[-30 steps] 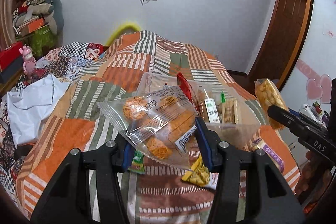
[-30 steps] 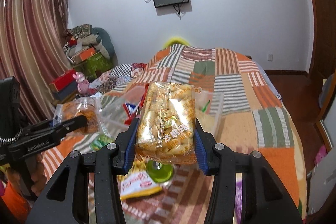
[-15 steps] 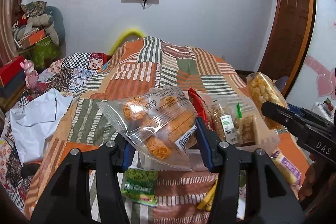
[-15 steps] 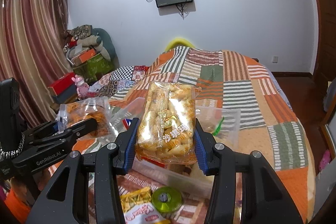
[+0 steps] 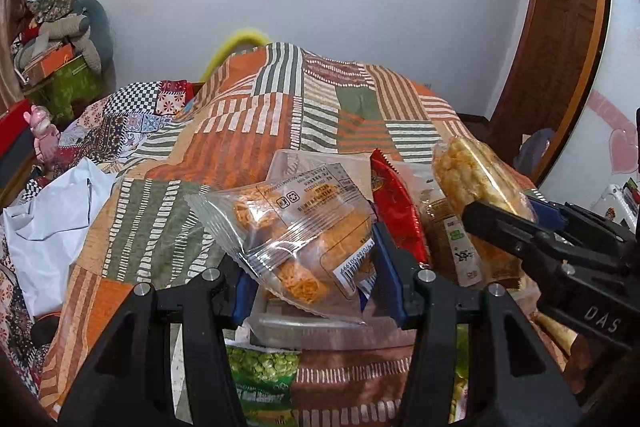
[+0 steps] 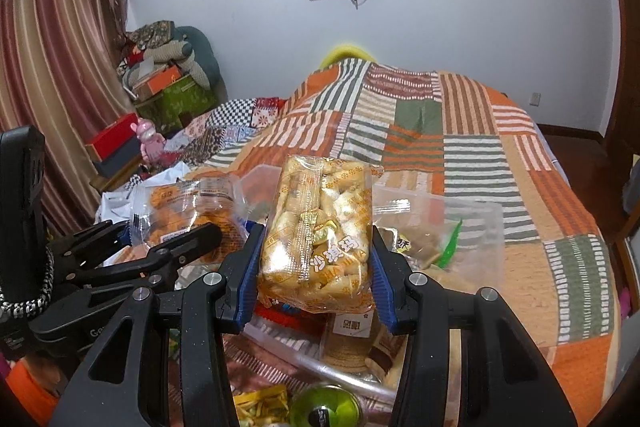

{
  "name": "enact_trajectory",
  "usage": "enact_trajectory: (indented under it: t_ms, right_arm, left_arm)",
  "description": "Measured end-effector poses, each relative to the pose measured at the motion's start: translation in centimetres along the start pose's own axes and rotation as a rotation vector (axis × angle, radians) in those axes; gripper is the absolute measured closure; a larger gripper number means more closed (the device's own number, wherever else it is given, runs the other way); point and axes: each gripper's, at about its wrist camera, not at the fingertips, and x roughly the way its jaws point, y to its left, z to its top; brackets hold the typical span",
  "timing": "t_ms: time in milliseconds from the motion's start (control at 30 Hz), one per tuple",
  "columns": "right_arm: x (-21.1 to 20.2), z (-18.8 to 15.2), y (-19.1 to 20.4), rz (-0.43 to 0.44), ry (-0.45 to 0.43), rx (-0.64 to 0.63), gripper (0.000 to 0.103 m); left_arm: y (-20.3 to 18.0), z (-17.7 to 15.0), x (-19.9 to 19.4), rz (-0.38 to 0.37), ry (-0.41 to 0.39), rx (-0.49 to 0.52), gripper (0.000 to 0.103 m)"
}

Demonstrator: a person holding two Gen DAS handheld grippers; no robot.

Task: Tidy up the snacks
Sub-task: 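Carry cracker bag into the box with left gripper while right gripper carries puffed bag in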

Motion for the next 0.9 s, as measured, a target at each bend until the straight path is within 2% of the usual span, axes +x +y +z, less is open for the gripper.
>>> enact_trajectory:
  t_ms: [400,567,633,767,900]
  right_arm:
    - [1.4,-0.6,-0.7,-0.001,0.067,0.025,0.056]
    - [1.1,-0.6,-0.6,-0.02,0.068,0.009,0.055]
    - [0.9,-0.5,-0.6,-0.02,0.065,0.011,0.055]
    - [0.2,-0.4,-0.8,-0.027,0.05,0.02,0.041]
    - [-1.0,-0.5,-1.2,-0.035,0.034,0.023,0.04]
  left_arm:
    - [-0.1,0.0,1.3,-0.001,0.019,0.008,0.05]
    - [-0.4,-0.4,1.1,0.01,0.036,0.017,0.046]
    - [-0.2,-0.6,0.9,0.001,0.042,0.007,0.042]
    - [0.1,-0.9,0.0,-0.006,0.04,-0.009,0.041]
    - [0.3,-1.1,-1.2,-0.014,0.038,-0.016,0.037]
